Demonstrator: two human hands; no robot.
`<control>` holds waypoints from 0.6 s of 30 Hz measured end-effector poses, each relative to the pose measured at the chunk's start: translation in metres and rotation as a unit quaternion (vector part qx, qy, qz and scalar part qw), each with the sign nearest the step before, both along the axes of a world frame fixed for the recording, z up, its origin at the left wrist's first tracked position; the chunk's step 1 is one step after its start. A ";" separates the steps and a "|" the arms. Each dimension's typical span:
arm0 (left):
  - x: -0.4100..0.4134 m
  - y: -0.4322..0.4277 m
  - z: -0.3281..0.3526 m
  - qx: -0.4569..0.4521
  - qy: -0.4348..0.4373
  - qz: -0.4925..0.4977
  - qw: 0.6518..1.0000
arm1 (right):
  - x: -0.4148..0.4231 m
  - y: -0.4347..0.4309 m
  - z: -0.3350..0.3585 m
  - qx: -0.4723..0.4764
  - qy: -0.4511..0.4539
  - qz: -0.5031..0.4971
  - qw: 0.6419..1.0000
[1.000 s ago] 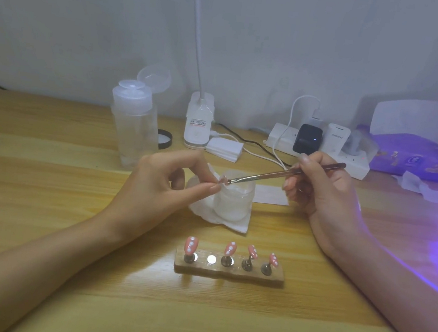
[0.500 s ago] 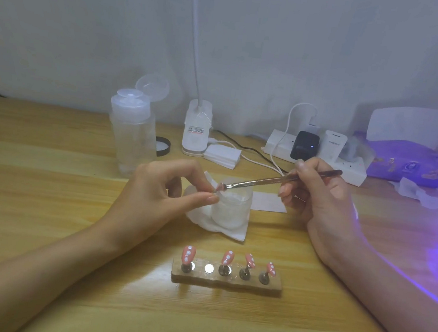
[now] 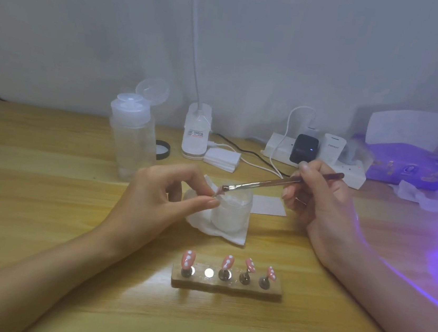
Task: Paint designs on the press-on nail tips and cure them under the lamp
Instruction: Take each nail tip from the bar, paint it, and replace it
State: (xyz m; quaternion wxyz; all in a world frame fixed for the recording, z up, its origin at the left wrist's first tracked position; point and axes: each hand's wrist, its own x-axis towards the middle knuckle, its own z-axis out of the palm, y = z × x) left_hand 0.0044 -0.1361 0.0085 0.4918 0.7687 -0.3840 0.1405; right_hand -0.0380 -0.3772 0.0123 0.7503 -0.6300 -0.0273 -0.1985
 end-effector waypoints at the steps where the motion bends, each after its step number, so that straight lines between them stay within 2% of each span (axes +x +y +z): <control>1: 0.000 0.000 0.000 -0.002 0.002 0.001 1.000 | 0.000 0.000 -0.001 -0.009 0.003 0.004 1.000; 6: 0.001 0.000 0.000 -0.003 0.005 -0.004 1.000 | -0.001 0.000 0.000 0.007 -0.003 -0.015 1.000; 10: 0.001 0.000 0.000 0.001 -0.003 -0.001 1.000 | -0.001 0.002 -0.001 -0.024 0.001 -0.009 1.000; 14: 0.000 0.000 0.000 -0.001 -0.001 -0.004 1.000 | -0.001 0.000 0.001 -0.002 -0.011 -0.019 1.000; 18: 0.000 0.000 0.000 -0.002 -0.001 0.000 1.000 | -0.002 0.002 -0.001 -0.033 -0.008 -0.011 0.999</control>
